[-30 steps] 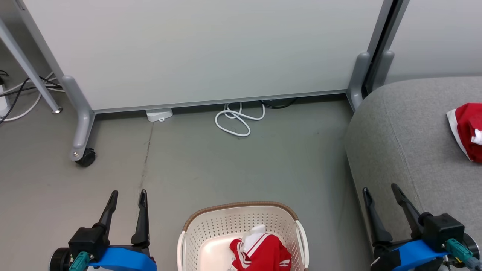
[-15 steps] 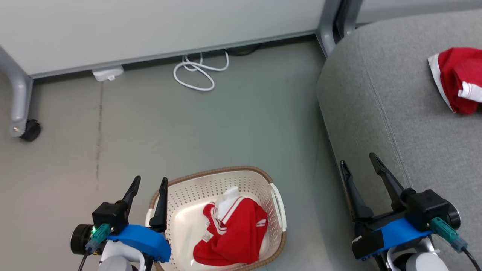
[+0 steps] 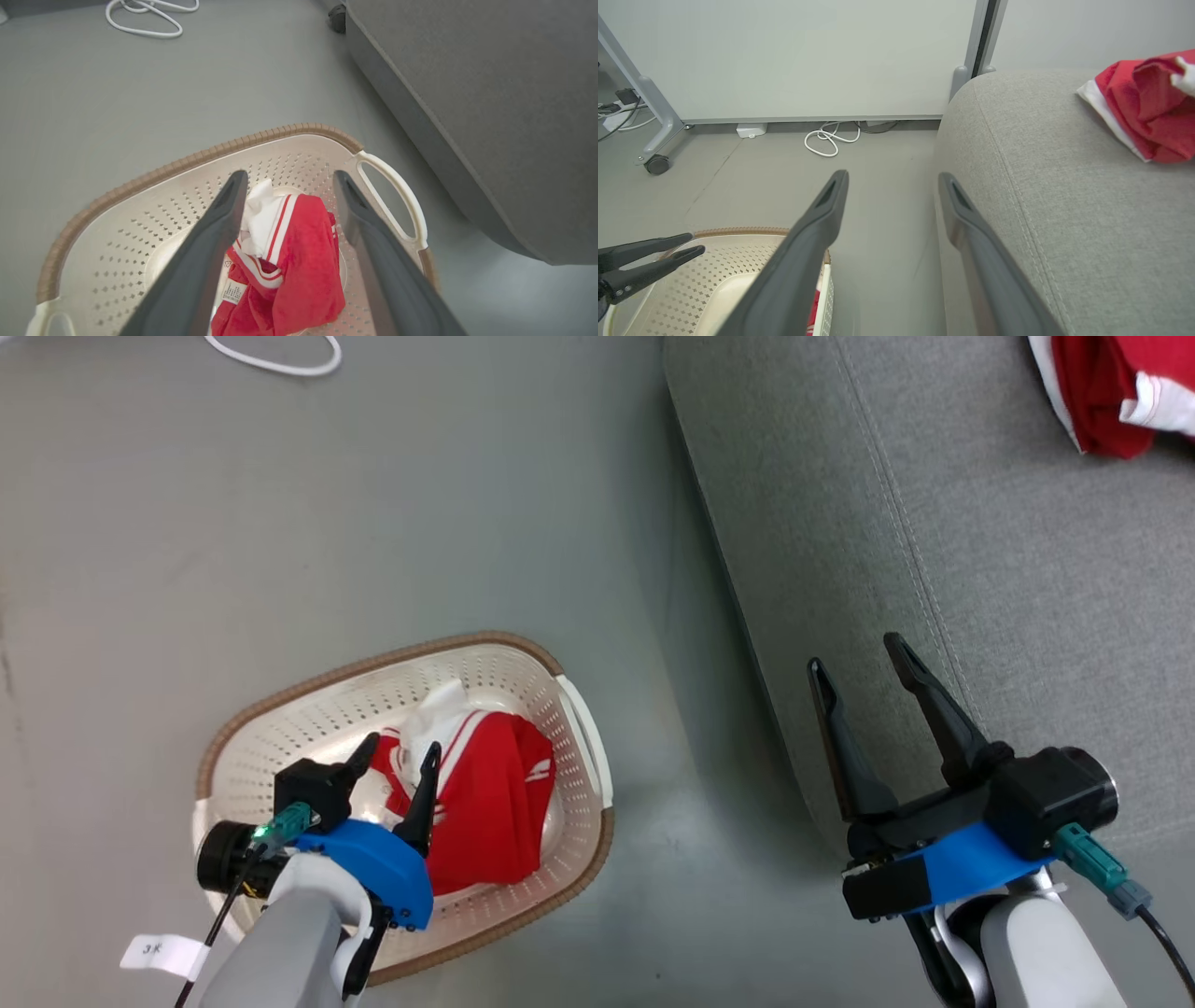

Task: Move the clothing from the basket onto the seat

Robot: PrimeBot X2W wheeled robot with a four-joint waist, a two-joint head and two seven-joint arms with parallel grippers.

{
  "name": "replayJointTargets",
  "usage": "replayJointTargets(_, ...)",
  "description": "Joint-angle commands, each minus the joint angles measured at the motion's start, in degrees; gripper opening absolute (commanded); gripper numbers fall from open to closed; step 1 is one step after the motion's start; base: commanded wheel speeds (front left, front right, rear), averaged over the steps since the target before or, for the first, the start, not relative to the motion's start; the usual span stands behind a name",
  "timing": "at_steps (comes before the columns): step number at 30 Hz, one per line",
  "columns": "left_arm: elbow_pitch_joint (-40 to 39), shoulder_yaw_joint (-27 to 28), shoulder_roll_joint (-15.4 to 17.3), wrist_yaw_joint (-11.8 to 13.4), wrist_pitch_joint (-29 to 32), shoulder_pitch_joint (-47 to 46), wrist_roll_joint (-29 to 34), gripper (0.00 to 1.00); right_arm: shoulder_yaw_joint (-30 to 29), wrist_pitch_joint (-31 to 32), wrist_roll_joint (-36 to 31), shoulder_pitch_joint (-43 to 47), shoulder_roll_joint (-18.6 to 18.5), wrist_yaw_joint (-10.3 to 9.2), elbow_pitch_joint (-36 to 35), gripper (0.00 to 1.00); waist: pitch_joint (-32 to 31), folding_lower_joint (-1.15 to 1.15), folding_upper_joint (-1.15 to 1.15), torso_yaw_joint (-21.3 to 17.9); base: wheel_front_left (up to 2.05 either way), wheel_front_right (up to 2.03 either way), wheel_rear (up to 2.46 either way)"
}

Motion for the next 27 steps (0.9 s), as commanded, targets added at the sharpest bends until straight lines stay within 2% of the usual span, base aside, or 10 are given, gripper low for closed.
replayJointTargets(1,1.7,-1.3,0.8,0.0,0.1,-2.8,-0.8,1.0,0.3,-0.4,-0.4,-1.3,0.1,0.01,-0.5,1.0,6.5,-0.01,0.0,-4.3,0.0,0.0,0.0)
replayJointTargets(9,7.6,-7.7,1.9,0.0,1.7,-9.5,-3.3,1.0,1.3,-1.9,0.5,-2.9,0.1,0.01,-0.2,1.0,13.3,-0.01,0.0,-5.6,0.0,0.0,0.0)
replayJointTargets(14,11.4,-10.5,2.0,0.0,5.2,-12.4,-6.1,1.0,2.0,-3.0,0.9,-4.2,0.1,0.01,0.5,1.0,17.0,-0.01,0.0,-5.6,0.0,0.0,0.0)
replayJointTargets(22,13.5,-14.7,2.8,0.0,10.5,-14.7,-11.3,1.0,2.5,-4.2,1.5,-5.9,0.1,0.01,1.3,1.0,20.1,-0.01,0.0,-5.2,0.0,0.0,0.0)
replayJointTargets(27,16.4,-15.6,2.7,0.0,12.2,-16.9,-12.1,1.0,2.8,-4.6,1.4,-6.4,0.1,0.01,1.0,1.0,21.6,-0.01,0.0,-5.0,0.0,0.0,0.0)
